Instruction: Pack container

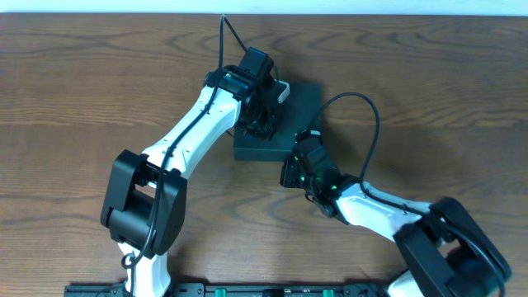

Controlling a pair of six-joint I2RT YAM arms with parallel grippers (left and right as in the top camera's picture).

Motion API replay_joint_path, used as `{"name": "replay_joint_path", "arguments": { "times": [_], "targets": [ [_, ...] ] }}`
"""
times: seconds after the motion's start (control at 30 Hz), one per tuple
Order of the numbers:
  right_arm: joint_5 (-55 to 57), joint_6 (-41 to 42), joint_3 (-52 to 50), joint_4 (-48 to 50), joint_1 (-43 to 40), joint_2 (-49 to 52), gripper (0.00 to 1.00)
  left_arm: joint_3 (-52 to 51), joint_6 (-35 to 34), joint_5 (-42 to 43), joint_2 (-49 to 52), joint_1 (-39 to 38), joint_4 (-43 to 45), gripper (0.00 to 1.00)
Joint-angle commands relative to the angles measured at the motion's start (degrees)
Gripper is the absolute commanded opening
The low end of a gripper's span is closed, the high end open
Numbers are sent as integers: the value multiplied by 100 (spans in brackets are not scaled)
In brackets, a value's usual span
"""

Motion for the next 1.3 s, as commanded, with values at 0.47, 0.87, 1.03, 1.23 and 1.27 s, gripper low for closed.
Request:
{"name": "replay_joint_path", "arguments": {
  "times": [0.47,0.87,1.03,1.23,1.27],
  "targets": [
    [-326,0,4,348,-24,-531,2,-262,101,-323,153,52,-286,6],
    [-260,-833,4,-813,-1108,-3268,2,-55,-46,-317,103,219,-352,6],
    [-142,-1040,4,-844,-1906,-3646,2,520,-212,-280,-11,243,-481,6],
    [-66,-1220,15,-817,-2776,-3661,2,1375,-374,-304,-326,332,-538,6],
    [-66,-1331,15,-815,-2863,-3661,2,1449,-374,-345,-398,365,-525,6]
  ]
}}
